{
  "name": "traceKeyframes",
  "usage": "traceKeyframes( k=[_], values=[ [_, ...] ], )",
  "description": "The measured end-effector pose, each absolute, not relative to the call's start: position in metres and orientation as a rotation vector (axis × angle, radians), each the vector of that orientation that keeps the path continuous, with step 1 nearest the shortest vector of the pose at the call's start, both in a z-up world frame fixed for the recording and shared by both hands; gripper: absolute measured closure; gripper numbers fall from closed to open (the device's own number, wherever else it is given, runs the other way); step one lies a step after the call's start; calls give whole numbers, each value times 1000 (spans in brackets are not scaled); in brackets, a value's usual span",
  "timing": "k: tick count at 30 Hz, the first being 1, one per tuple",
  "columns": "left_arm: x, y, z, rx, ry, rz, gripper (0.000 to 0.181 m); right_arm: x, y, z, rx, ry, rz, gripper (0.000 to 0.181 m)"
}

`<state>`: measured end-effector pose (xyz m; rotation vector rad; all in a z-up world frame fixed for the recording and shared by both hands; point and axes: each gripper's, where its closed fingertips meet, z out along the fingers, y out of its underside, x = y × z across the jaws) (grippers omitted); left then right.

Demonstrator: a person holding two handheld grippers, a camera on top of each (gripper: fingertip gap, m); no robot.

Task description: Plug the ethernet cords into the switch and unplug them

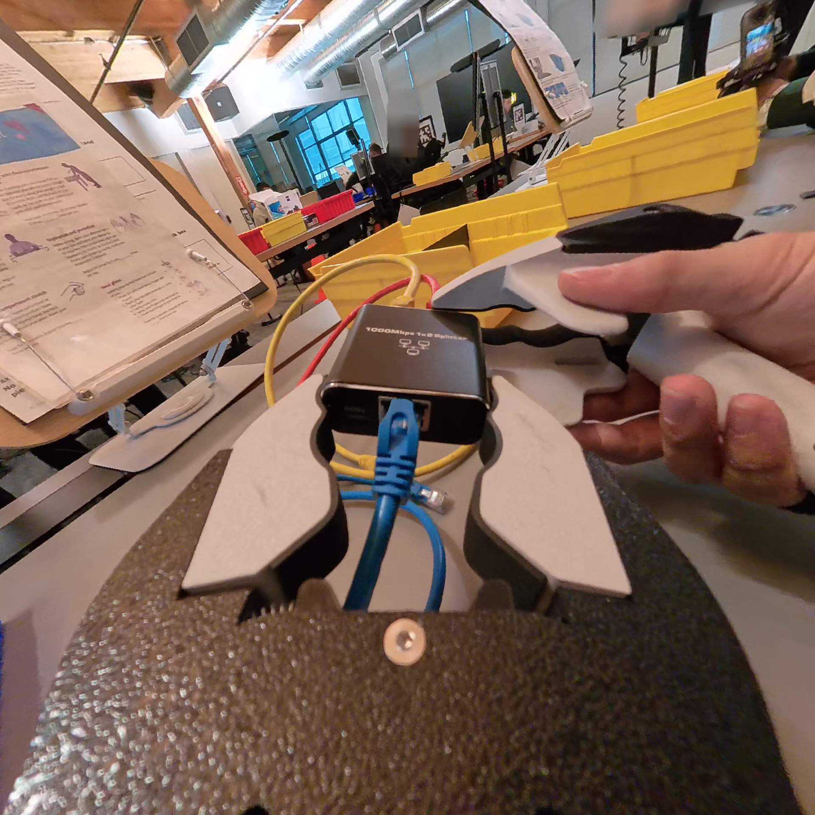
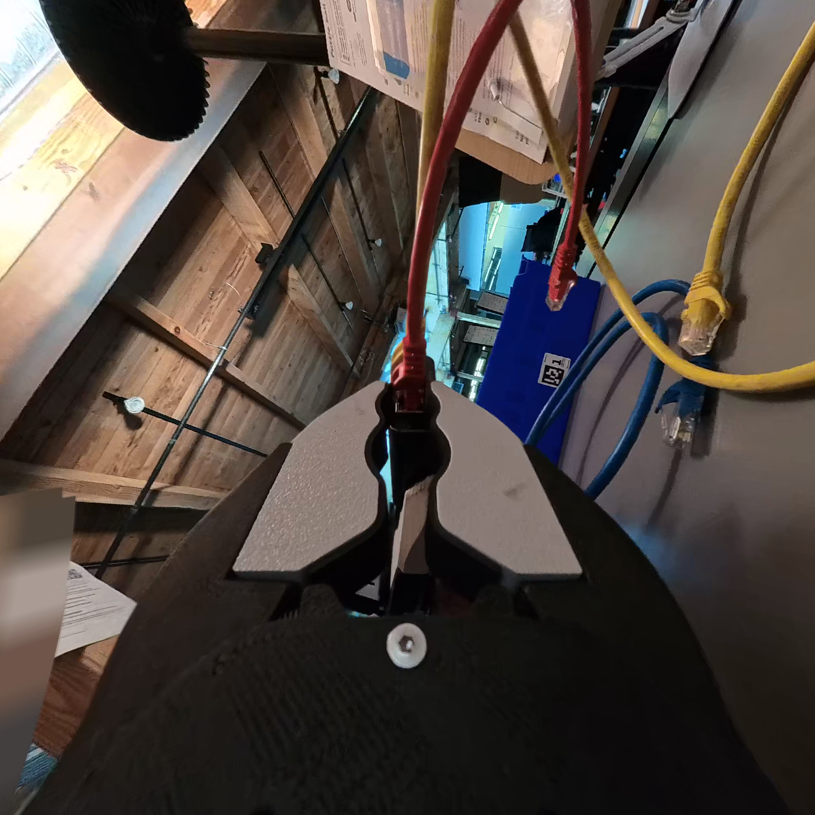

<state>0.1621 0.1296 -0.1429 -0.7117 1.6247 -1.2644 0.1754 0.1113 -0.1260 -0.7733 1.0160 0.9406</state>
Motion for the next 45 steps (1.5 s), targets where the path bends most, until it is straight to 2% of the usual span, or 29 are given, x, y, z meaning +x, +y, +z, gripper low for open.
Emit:
traceKeyframes(
  k=[15,45],
  values=[
    [163,132,-142,-693,1602,-1220,117,174,116,-127,-841,833,892,169],
    [166,144,-138,-738,1532,-1149,118,180,130,-127,-890,822,979,169]
  ],
)
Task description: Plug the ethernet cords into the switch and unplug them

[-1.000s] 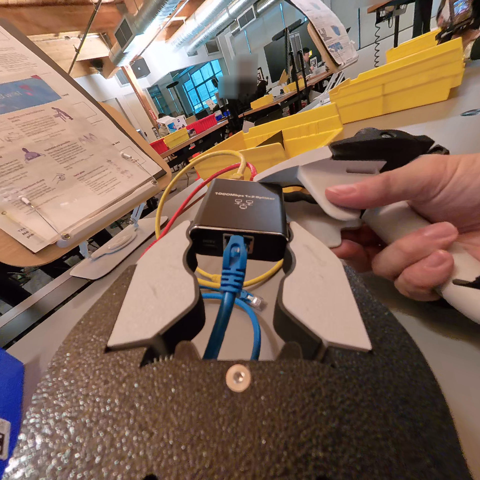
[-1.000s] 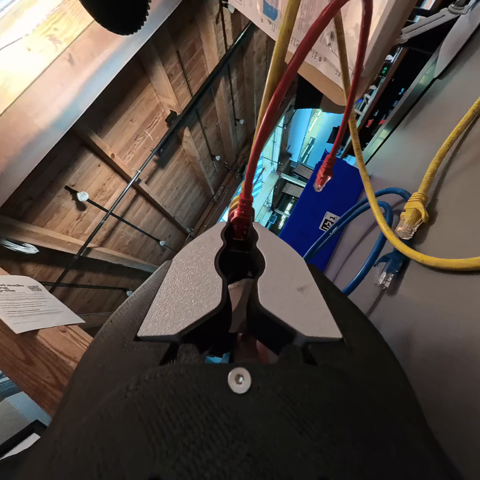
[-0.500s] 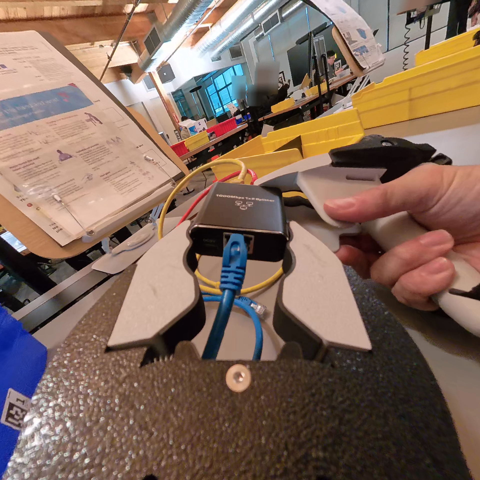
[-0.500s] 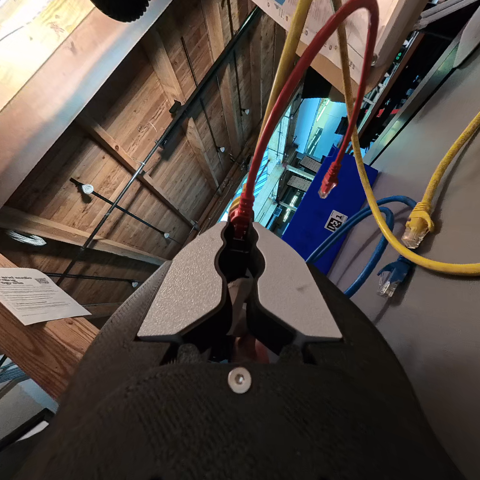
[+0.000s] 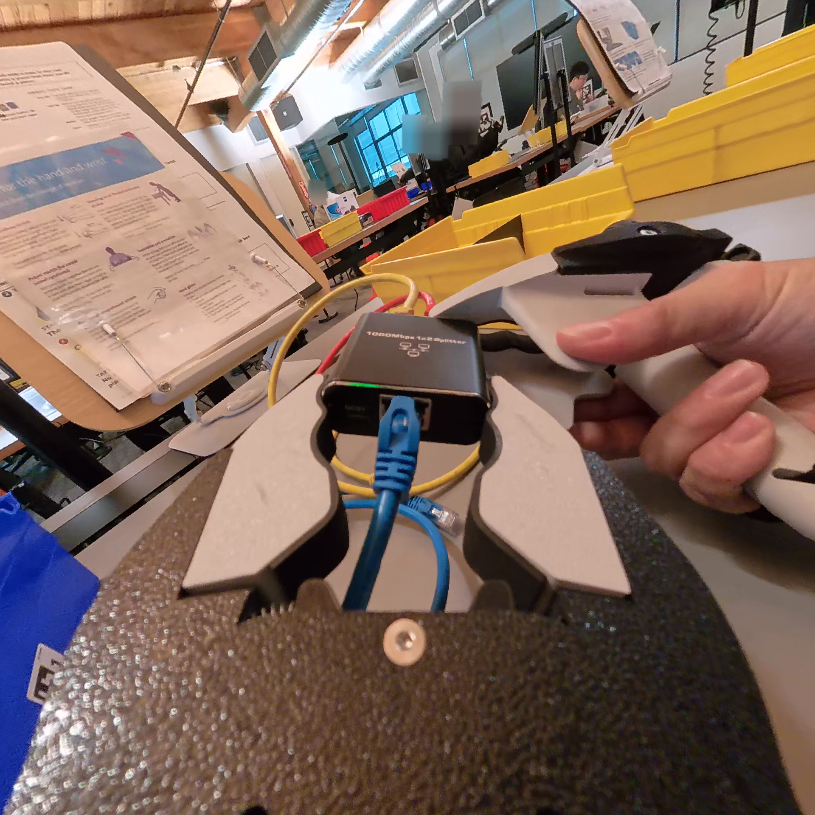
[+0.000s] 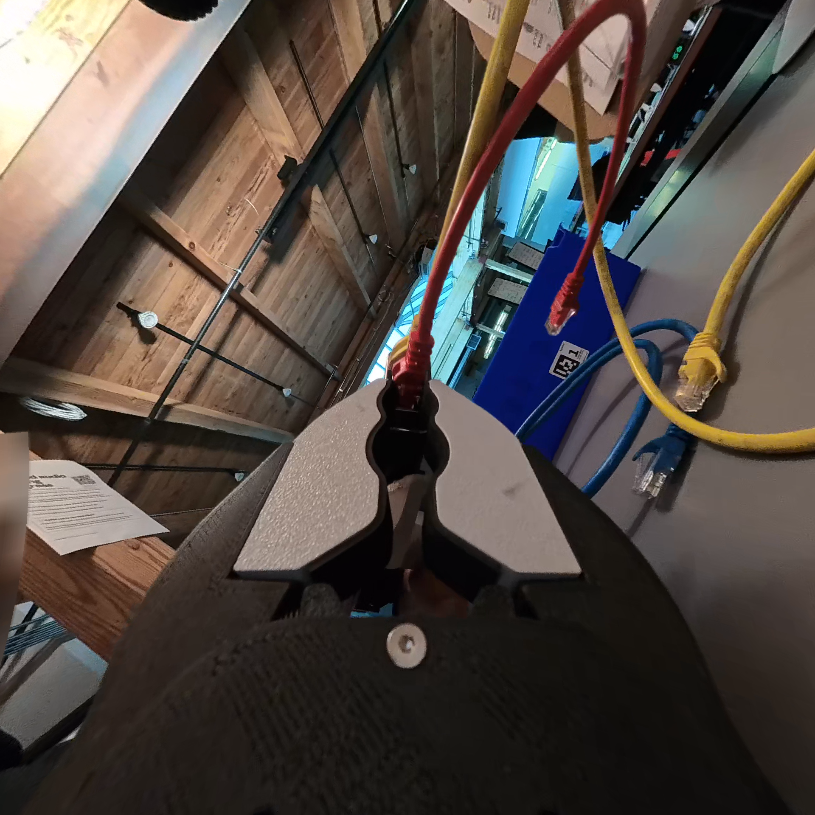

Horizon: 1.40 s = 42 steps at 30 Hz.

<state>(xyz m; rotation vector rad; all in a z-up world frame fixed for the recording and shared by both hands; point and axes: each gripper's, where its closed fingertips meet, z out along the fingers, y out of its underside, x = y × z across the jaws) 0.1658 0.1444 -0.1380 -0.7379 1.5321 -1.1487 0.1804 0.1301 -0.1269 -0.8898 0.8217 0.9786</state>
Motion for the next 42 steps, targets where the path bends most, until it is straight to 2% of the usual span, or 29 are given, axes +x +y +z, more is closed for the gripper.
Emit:
traceKeyframes(
  k=[11,14,20,25,31,39,42],
  values=[
    [166,143,-134,-816,1492,-1294,118,179,130,-120,-927,768,886,169],
    [166,145,-133,-760,1486,-1156,118,180,131,-118,-913,748,912,168],
    [169,147,-139,-906,1496,-1317,118,184,134,-123,-969,739,872,169],
    [162,163,-123,-839,1380,-1161,118,222,107,-123,-846,811,831,169],
    [156,181,-109,-845,1238,-1205,118,210,91,-95,-1164,600,539,169],
    [156,188,-111,-844,1245,-1186,118,260,-12,-9,-1447,424,-51,170],
    [158,185,-113,-841,1270,-1197,118,301,-56,-24,-1733,452,-236,170]
  ],
)
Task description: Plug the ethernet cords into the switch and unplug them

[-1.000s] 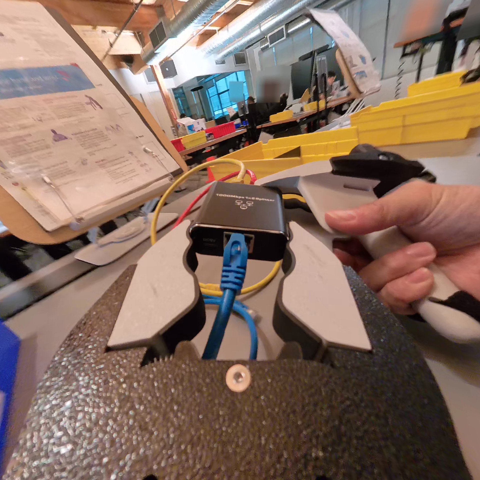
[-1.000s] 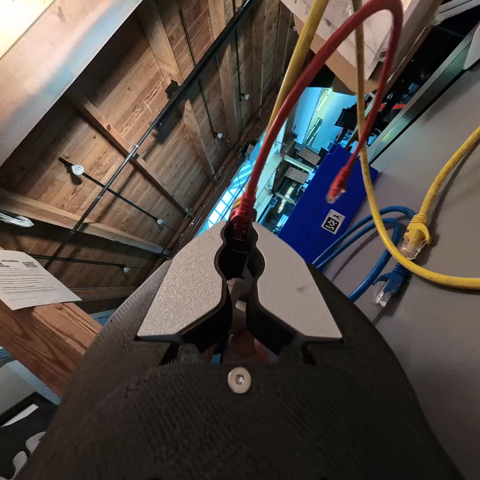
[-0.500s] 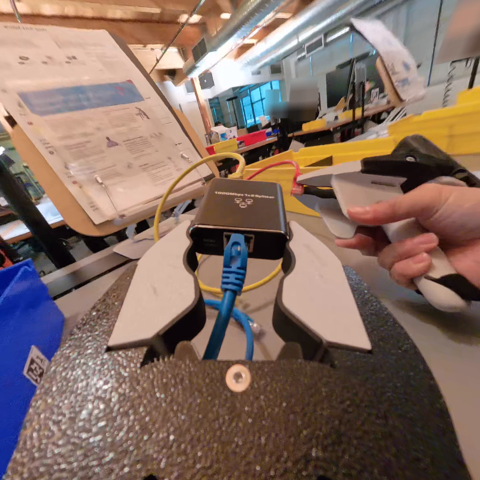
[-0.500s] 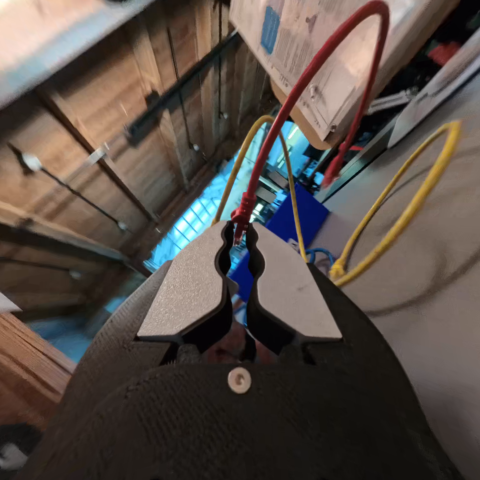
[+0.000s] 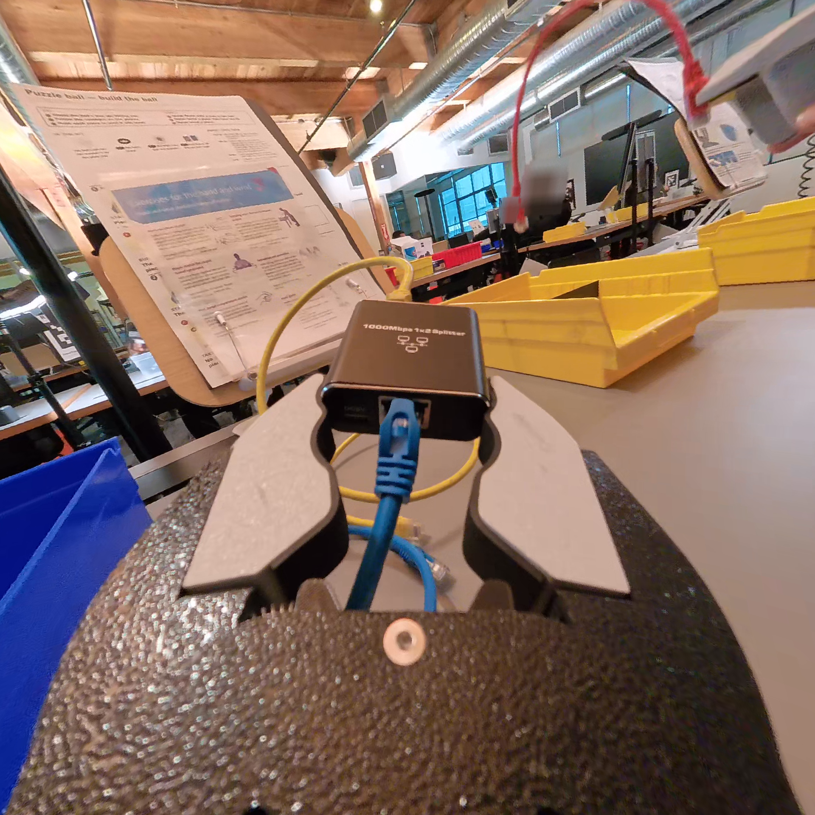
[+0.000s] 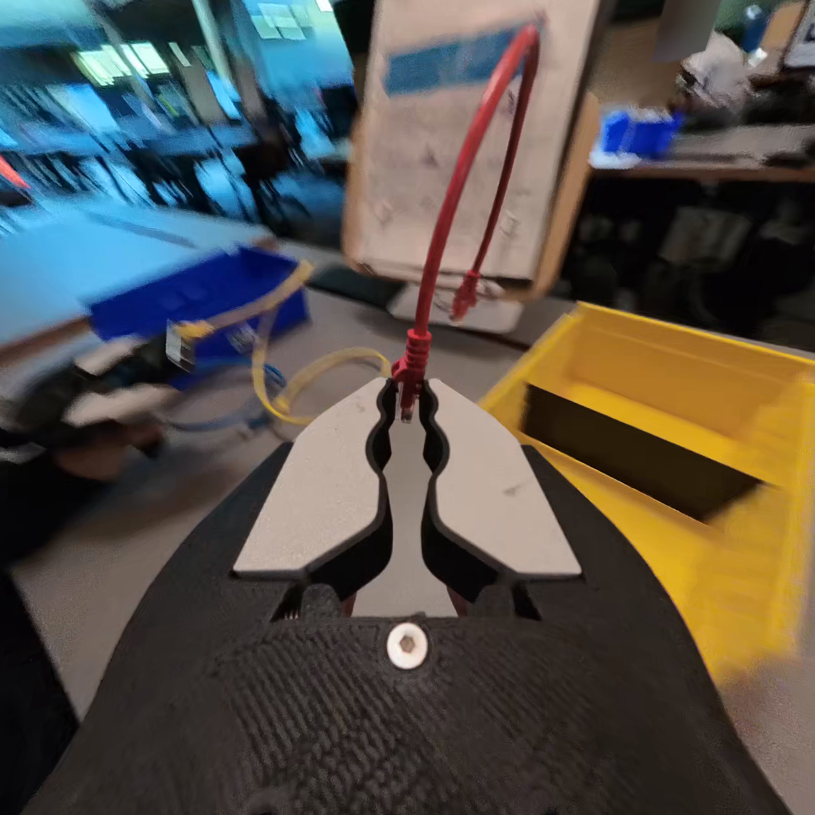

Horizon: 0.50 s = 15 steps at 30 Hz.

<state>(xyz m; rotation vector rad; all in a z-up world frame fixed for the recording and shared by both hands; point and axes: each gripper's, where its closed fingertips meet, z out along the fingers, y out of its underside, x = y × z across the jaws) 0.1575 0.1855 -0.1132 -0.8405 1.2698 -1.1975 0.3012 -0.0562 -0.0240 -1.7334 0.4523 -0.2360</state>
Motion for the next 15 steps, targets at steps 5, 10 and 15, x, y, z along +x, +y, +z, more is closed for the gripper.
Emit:
traceKeyframes(
  k=[5,10,15],
  values=[
    [159,183,-115,-835,1292,-1210,118,342,-111,-75,-2152,459,-179,170],
    [159,181,-116,-829,1308,-1211,118,342,-107,-97,-2168,365,287,170],
    [160,181,-117,-835,1310,-1212,118,376,-104,-129,-2275,519,342,170]
  ],
)
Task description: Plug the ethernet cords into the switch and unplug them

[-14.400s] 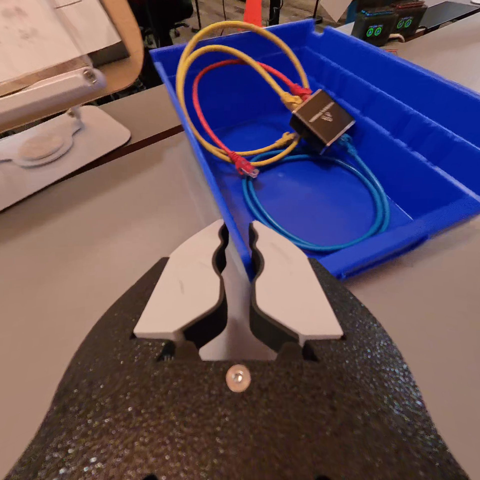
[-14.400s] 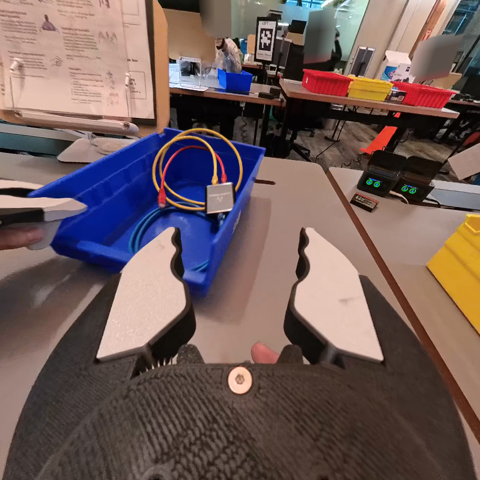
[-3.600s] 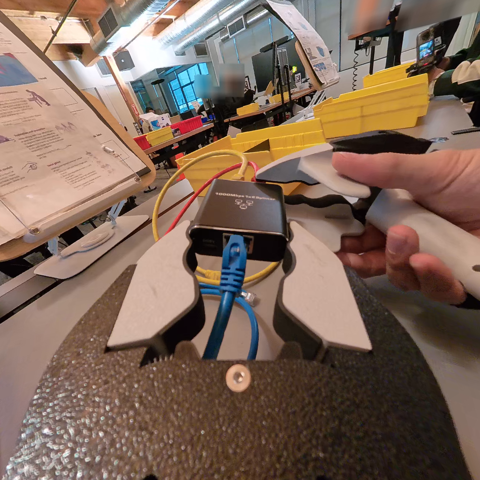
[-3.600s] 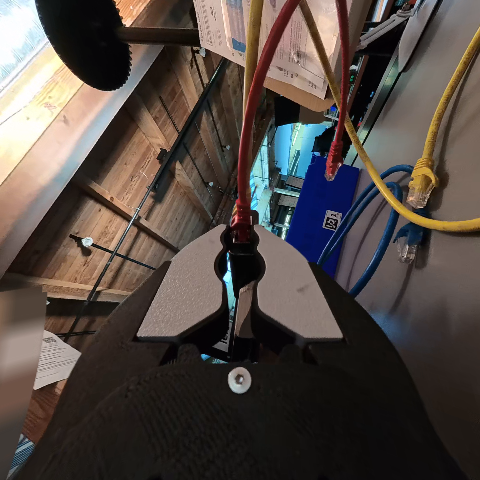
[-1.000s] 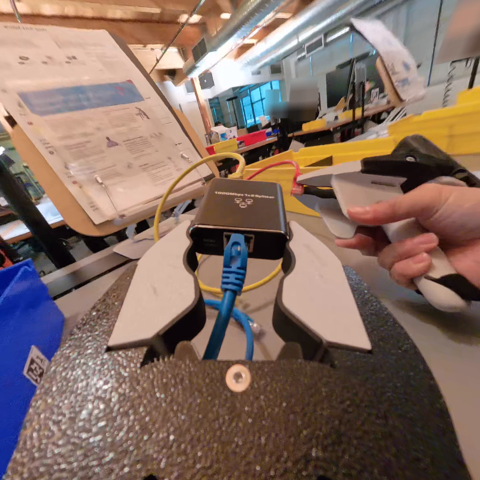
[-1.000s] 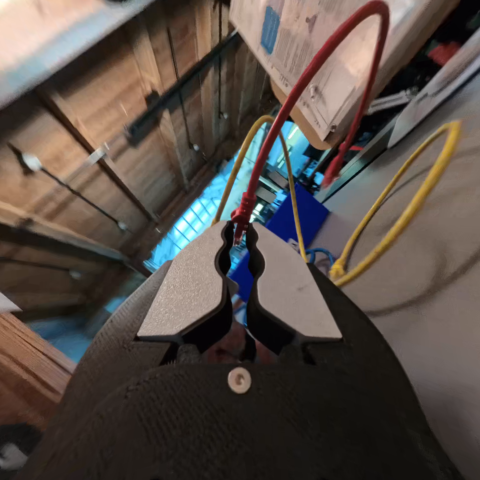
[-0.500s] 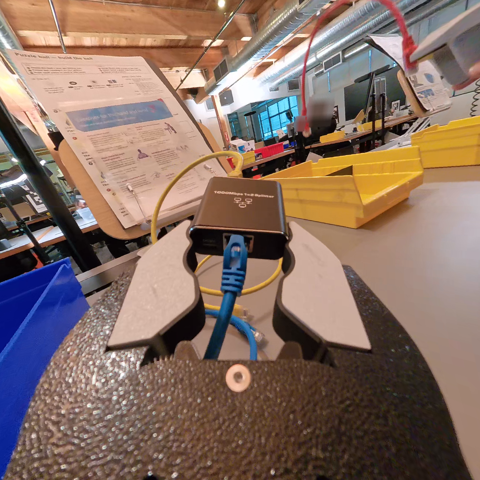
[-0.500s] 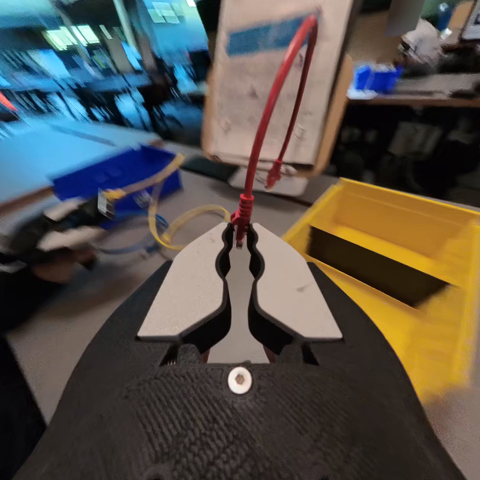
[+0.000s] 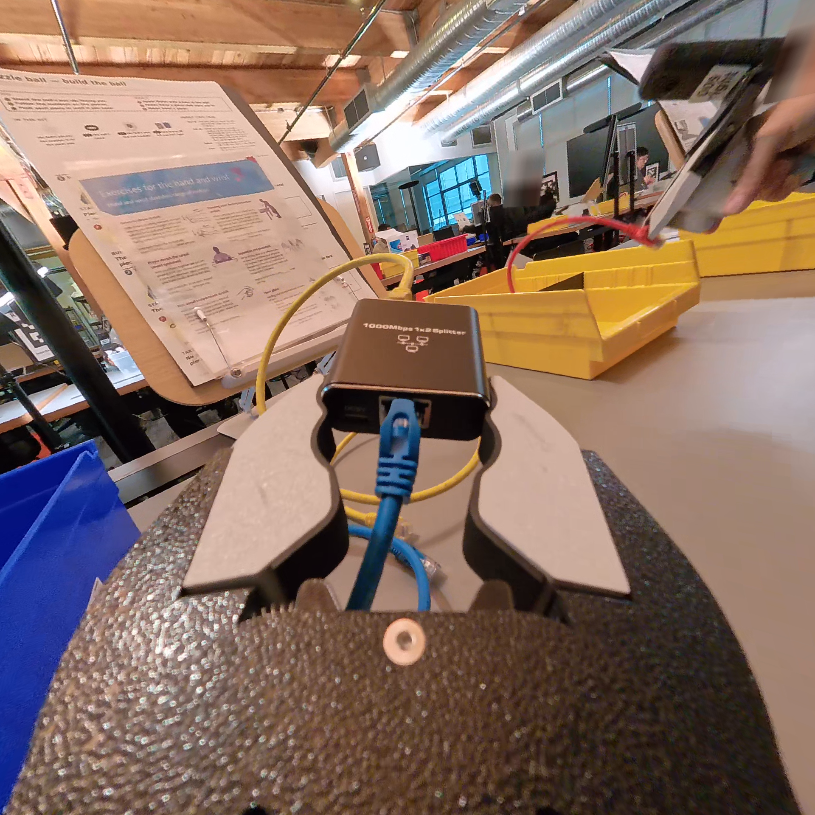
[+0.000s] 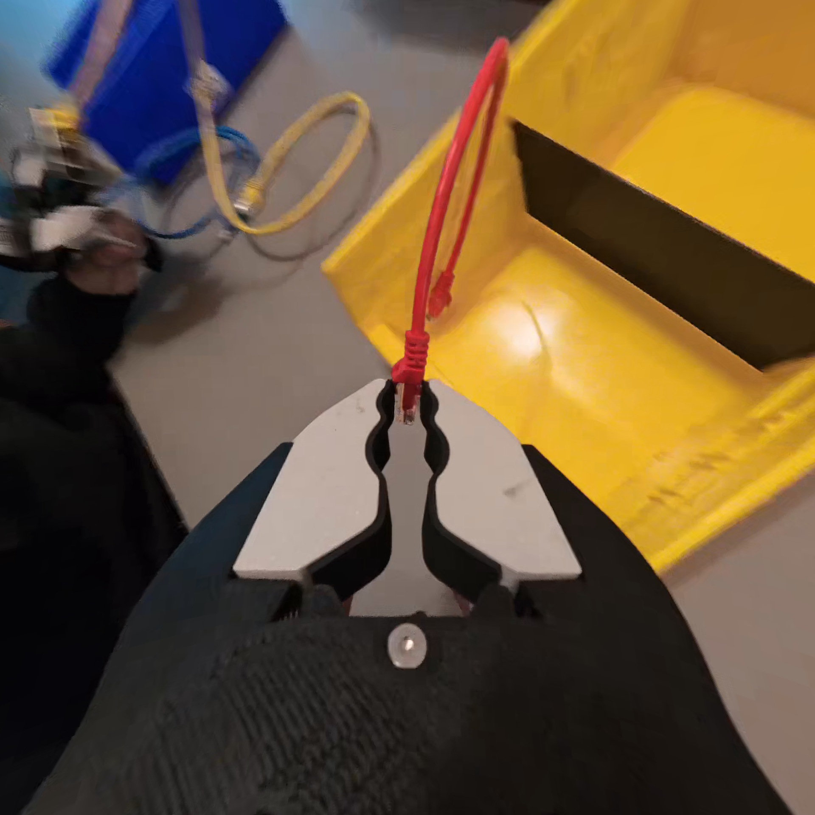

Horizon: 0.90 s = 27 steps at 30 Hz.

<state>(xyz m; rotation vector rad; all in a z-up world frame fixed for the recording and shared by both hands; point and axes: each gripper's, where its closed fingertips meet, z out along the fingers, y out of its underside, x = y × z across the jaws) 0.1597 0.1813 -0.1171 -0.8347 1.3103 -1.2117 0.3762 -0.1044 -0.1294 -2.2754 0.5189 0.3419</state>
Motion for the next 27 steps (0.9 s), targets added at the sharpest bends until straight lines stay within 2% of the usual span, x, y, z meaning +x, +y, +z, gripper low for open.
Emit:
traceKeyframes(
  k=[11,12,13,17,21,27],
  values=[
    [160,180,-118,-840,1321,-1225,118,418,-162,-198,-2970,752,-150,168],
    [160,180,-118,-840,1321,-1225,118,419,-162,-199,-2976,759,-183,156],
    [160,180,-118,-841,1321,-1225,118,421,-159,-198,-2954,760,-208,141],
    [160,181,-118,-843,1317,-1231,118,428,-150,-179,-2834,788,-359,118],
    [160,177,-119,-831,1331,-1236,118,397,-99,-137,-2540,668,-331,111],
    [159,164,-120,-779,1391,-1299,118,242,29,-75,-1871,353,298,102]
  ],
)
